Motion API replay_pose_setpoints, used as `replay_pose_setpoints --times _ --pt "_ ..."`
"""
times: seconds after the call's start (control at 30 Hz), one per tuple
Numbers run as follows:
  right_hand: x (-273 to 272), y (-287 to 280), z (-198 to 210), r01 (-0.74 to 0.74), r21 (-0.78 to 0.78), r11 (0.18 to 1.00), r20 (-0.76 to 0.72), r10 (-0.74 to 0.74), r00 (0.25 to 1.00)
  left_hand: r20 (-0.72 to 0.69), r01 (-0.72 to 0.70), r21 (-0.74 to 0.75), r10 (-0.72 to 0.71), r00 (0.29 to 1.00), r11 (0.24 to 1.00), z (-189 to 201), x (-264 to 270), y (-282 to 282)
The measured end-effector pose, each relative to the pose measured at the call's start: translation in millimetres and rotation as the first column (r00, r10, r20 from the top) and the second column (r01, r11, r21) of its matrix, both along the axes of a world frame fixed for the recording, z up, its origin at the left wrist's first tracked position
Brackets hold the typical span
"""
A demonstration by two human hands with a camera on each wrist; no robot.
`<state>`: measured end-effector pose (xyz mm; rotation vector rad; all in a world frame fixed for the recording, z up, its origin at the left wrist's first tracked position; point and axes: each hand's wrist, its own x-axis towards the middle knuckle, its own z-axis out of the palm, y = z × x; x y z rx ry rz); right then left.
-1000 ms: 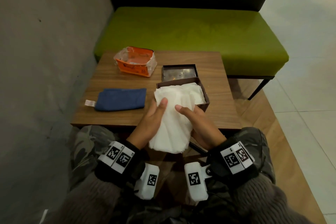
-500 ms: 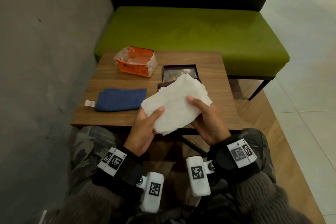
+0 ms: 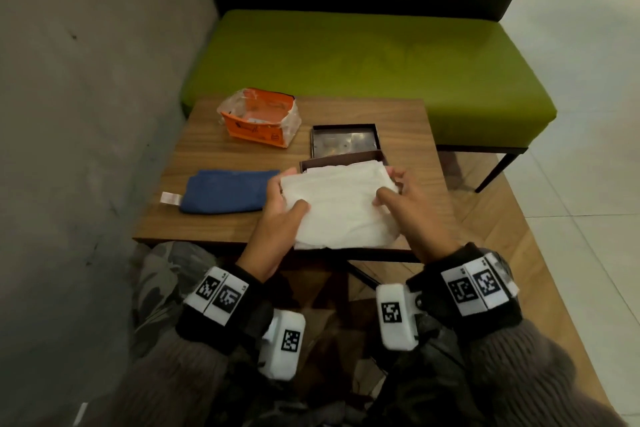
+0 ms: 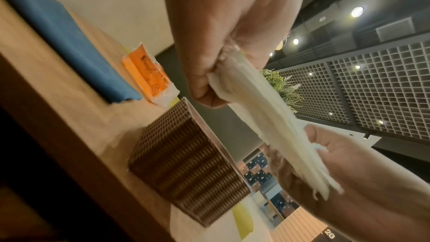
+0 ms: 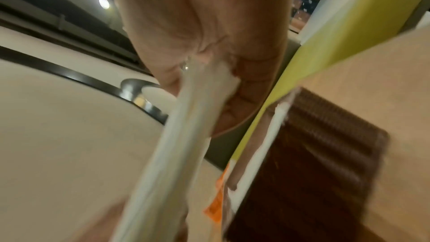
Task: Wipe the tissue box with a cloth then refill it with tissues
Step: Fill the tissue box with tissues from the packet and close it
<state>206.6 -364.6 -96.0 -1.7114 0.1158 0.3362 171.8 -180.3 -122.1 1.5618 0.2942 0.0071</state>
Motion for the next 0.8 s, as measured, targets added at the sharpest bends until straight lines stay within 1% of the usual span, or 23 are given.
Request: replay_pose_setpoints --times 0.07,0.13,0.17,0.23,0.3,0.37,0.4,0.43,0.47,0.5,0.53,0.57,0.6,0.63,0.67,0.7,0.73,0.77,0.8 --pt "17 -5 5 0.027 -0.124 0.992 0.125 -0.011 0.992 0.053 -0.003 0.063 -0.001 0.999 0.998 2 19 3" --pt "34 -8 7 0.075 -0.266 0.961 0.257 -0.005 0.966 0.098 0.002 0.146 -0.017 0.995 0.989 -1 38 6" --pt "41 -9 7 0.09 -0.313 0.945 0.296 0.007 0.955 0.114 0.01 0.198 -0.033 0.993 0.98 -3 47 6" --pt "51 -8 3 0.087 -0.415 0.905 0.315 0.053 0.948 0.126 0.02 0.321 -0.063 0.99 0.947 -7 60 4" --pt "57 -9 -4 0.078 -0.521 0.85 0.29 0.091 0.953 0.102 0.048 0.462 -0.107 0.989 0.885 -11 71 3" --pt "59 -8 -14 0.045 -0.599 0.8 0.248 0.131 0.96 0.052 0.085 0.6 -0.145 0.988 0.795 -14 76 5" --pt "59 -7 -18 0.03 -0.655 0.755 0.234 0.165 0.958 0.048 0.077 0.658 -0.144 0.988 0.749 -15 77 6" --pt "57 -7 -20 0.026 -0.728 0.685 0.227 0.205 0.952 0.072 0.046 0.704 -0.136 0.988 0.708 -16 78 7" --pt "55 -7 -20 0.042 -0.793 0.608 0.234 0.239 0.942 0.119 0.002 0.737 -0.133 0.984 0.675 -15 77 9" --pt "52 -6 -19 0.072 -0.833 0.548 0.256 0.268 0.929 0.176 -0.038 0.757 -0.148 0.973 0.652 -15 75 9" --pt "48 -5 -16 0.091 -0.839 0.537 0.287 0.293 0.912 0.226 -0.06 0.778 -0.19 0.955 0.625 -14 73 9" --pt "43 -2 -13 0.09 -0.816 0.571 0.324 0.323 0.889 0.241 -0.05 0.815 -0.26 0.935 0.577 -13 68 8" --pt "39 2 -13 0.066 -0.788 0.612 0.353 0.361 0.863 0.213 -0.015 0.866 -0.341 0.916 0.5 -14 64 6" --pt "36 6 -16 0.028 -0.79 0.612 0.35 0.413 0.841 0.145 0.032 0.918 -0.409 0.901 0.396 -16 61 5" --pt "34 11 -21 -0.021 -0.826 0.563 0.301 0.472 0.828 0.05 0.09 0.954 -0.447 0.893 0.287 -18 59 5" --pt "32 16 -26 -0.085 -0.867 0.492 0.218 0.525 0.823 -0.041 0.148 0.969 -0.457 0.888 0.2 -20 60 6" --pt "32 19 -30 -0.159 -0.892 0.424 0.116 0.553 0.825 -0.095 0.19 0.967 -0.453 0.886 0.168 -20 62 8" --pt "33 21 -34 -0.226 -0.898 0.379 0.03 0.563 0.826 -0.097 0.208 0.956 -0.444 0.891 0.209 -17 67 10" --pt "35 21 -35 -0.274 -0.89 0.364 -0.024 0.563 0.826 -0.044 0.189 0.931 -0.42 0.907 0.311 -13 73 13"
